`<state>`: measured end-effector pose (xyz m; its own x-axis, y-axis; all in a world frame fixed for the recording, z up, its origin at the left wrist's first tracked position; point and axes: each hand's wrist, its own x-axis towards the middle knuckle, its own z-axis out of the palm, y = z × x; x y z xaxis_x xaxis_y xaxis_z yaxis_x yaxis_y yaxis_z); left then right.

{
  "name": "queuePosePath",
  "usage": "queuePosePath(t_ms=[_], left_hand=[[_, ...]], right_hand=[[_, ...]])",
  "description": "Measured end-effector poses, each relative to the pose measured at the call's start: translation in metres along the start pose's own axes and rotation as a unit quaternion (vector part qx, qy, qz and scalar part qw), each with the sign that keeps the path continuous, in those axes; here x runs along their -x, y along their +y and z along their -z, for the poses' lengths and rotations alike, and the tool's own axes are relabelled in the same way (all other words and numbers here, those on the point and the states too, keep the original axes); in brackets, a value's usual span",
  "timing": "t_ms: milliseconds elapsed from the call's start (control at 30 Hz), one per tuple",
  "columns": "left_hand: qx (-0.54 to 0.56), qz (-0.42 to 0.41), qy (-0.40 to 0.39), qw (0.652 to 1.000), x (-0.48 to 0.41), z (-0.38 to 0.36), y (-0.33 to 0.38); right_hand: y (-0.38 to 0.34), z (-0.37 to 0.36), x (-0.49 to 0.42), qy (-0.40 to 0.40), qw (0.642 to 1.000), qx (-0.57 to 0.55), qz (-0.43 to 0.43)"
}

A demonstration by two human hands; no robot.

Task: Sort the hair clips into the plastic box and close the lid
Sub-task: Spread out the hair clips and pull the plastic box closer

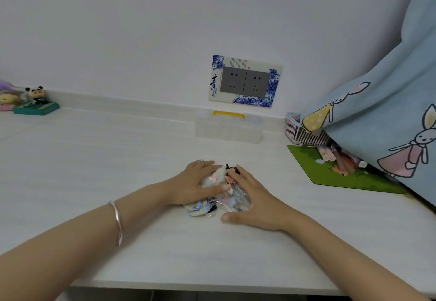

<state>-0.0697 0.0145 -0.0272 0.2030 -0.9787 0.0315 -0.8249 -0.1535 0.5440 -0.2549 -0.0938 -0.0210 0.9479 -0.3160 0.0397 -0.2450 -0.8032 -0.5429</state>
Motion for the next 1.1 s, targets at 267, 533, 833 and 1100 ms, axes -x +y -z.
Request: queuePosePath(t_ms=[267,533,833,1100], left_hand=[[0.107,0.035,0.103,0.988,-0.040,0.046,-0.027],[0.180,0.118,0.164,0.963,-0.137,0.072,-0.056],[0.093,0.120,0.174,0.973,-0.159,0.075,-0.065],[-0.139,0.064,0.196,0.969,-0.101,0.089,-0.062]], right_hand=[[0.036,0.053,-0.041,0.130,0.985,-0.108,-0.026],[0.094,0.096,-0.141,0.197,0.958,-0.175,-0.114],[0.107,0.093,-0.163,0.212,0.960,-0.143,-0.115],[0.093,0.072,-0.122,0.248,0.967,-0.046,-0.041]])
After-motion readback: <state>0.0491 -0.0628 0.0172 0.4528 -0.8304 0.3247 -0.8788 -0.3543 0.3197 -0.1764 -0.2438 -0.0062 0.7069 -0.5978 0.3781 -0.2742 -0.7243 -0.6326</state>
